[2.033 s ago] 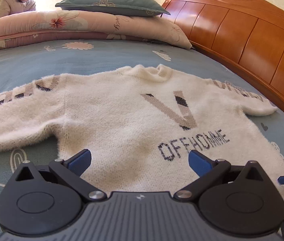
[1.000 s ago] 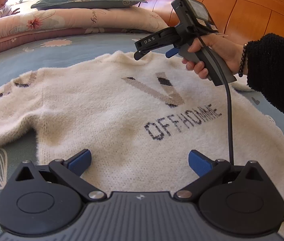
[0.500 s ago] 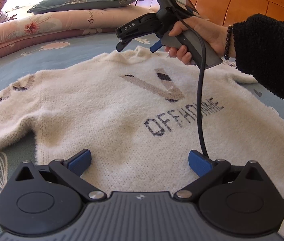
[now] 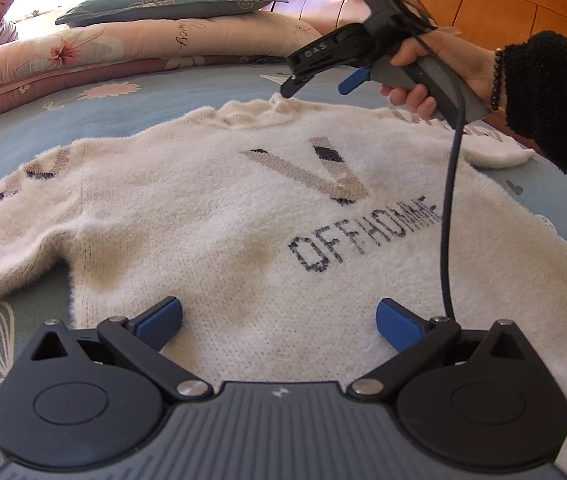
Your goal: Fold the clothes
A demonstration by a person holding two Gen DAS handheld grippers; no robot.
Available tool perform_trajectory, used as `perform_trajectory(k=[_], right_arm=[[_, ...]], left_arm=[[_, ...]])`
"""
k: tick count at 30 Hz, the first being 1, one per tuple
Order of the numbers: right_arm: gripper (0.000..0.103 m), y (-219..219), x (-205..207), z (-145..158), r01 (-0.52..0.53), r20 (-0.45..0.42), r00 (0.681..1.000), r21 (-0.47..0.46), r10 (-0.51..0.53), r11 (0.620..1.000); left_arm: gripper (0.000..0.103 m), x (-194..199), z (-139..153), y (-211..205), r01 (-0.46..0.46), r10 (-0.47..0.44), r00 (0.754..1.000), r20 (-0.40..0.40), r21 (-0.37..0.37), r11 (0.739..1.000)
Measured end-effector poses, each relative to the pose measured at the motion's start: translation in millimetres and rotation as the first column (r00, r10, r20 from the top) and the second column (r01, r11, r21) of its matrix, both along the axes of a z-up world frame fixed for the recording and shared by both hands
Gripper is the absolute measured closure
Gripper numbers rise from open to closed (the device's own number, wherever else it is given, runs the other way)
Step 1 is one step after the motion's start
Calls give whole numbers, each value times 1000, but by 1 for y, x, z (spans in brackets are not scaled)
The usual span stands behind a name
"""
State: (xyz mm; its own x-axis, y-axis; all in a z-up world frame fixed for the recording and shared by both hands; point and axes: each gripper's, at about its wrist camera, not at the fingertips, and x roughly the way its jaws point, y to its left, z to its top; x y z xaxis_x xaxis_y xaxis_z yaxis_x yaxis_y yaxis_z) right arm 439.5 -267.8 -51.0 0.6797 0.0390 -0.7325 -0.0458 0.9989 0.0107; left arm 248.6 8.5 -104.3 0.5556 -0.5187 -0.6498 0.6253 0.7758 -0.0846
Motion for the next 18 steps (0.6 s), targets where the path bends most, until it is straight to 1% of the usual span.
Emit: perform_trajectory(k=[4, 5, 8, 11, 12, 14, 17, 18], right_arm=[[0, -70, -39, 12, 26, -20, 999, 79, -25, 997], [0, -86, -46, 10, 41, -34, 999, 96, -38, 995], [0, -130, -63, -6, 100, -85, 992, 132, -89, 986], [0, -170, -79, -31, 197, -130, 975, 111, -183, 974], [0, -185, -86, -36, 231, -117, 969, 106, -218, 967], [0, -214, -101, -42, 302, -71, 953, 127, -296, 945], [0, -249, -117, -41, 429, -31, 901, 221, -433, 876], [0, -251, -117, -38, 433, -28, 897, 255, -441, 865]], left_arm=[[1, -1, -1, -1, 0, 0, 1000, 7, 7, 1000], [1, -1, -2, -2, 0, 0, 1000, 9, 8, 1000], [1, -1, -3, -2, 1, -1, 1000, 14, 10, 1000], [1, -1, -3, -2, 0, 0, 1000, 16, 9, 1000], [1, -1, -4, -2, 0, -1, 1000, 16, 10, 1000], [1, -1, -4, -2, 0, -1, 1000, 17, 10, 1000], [1, -1, -4, -3, 0, 0, 1000, 19, 12, 1000], [1, -2, -4, -3, 0, 0, 1000, 20, 13, 1000]])
